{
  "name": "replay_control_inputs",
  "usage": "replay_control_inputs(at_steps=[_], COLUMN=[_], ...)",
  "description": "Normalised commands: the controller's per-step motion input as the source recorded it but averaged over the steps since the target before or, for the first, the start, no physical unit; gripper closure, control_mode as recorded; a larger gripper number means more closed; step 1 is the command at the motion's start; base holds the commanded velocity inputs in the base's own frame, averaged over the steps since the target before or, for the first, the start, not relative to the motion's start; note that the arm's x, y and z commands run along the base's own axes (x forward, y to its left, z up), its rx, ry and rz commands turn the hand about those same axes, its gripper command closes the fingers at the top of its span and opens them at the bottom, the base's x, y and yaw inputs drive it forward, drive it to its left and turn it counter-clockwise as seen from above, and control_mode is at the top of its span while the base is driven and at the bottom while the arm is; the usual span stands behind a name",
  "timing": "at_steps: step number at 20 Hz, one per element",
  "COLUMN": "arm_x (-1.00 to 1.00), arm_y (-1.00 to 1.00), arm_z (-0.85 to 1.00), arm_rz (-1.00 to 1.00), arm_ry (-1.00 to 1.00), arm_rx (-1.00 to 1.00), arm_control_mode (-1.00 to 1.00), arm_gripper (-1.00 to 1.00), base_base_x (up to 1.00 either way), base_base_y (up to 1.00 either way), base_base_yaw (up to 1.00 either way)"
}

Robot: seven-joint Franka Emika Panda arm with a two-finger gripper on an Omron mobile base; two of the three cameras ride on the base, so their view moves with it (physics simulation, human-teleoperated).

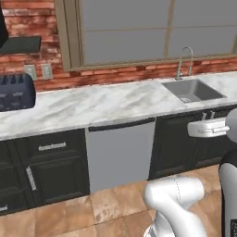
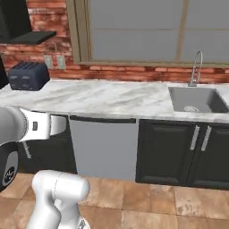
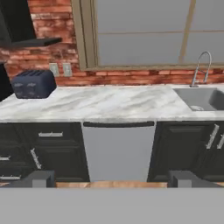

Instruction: Take 2 condiments from the cabinet and move them on the counter near the stove.Make sure the condiments are lined up with each other, next to each other.

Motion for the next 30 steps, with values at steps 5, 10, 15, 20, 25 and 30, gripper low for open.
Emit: replay_control_inputs(at_steps=[5,10,15,20,25,30], arm_x=[0.0,0.0,0.0,0.0,0.0,0.0], arm_y=[0.0,0.0,0.0,0.0,0.0,0.0], arm_z=[0.0,0.0,0.0,0.0,0.0,0.0], arm_rz=[0.0,0.0,0.0,0.0,0.0,0.0], arm_ry=[0.0,0.0,0.0,0.0,0.0,0.0], arm_rx=[0.0,0.0,0.0,0.0,0.0,0.0], arm_control_mode=[1.0,1.0,1.0,1.0,1.0,1.0], arm_gripper=[-1.0,-1.0,-1.0,-1.0,-1.0,-1.0], base_base_x=[-0.35,-0.32,-0.22,-0.08,0.0,0.0], base_base_y=[0.0,0.0,0.0,0.06,0.37,0.07], base_base_yaw=[-0.82,-0.82,-0.81,-0.74,-0.5,-0.13])
